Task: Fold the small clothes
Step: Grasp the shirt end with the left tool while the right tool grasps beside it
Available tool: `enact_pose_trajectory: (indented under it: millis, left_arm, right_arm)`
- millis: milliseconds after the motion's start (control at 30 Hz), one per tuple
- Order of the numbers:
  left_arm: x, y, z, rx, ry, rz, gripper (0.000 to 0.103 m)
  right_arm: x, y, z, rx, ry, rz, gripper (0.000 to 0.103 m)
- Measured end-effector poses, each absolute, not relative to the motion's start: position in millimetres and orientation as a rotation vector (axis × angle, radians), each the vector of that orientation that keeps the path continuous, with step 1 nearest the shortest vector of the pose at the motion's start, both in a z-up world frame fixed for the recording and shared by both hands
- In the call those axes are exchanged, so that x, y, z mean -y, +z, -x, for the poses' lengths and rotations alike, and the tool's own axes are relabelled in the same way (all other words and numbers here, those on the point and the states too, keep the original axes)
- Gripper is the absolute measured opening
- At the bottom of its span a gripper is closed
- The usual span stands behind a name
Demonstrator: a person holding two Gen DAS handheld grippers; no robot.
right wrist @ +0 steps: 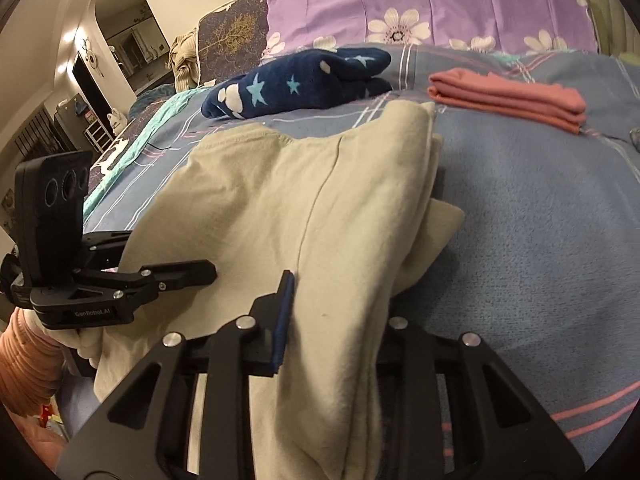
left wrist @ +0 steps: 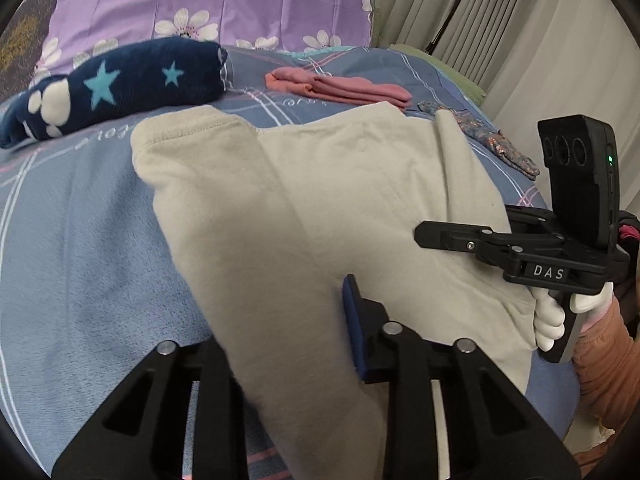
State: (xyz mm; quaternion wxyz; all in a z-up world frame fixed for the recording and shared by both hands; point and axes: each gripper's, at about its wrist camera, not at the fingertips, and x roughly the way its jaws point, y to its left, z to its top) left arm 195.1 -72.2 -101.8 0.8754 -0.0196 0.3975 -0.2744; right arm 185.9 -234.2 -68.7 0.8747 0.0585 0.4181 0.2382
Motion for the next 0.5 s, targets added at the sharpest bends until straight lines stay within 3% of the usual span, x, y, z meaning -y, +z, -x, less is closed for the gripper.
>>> enact_pose_trajectory:
  millis: [500]
  left_arm:
    - [87, -44, -141, -0.606, -0.564, -0.024, 0.021]
  right_arm:
    - [235, 9, -105, -0.597, 0.401, -0.021, 0.021]
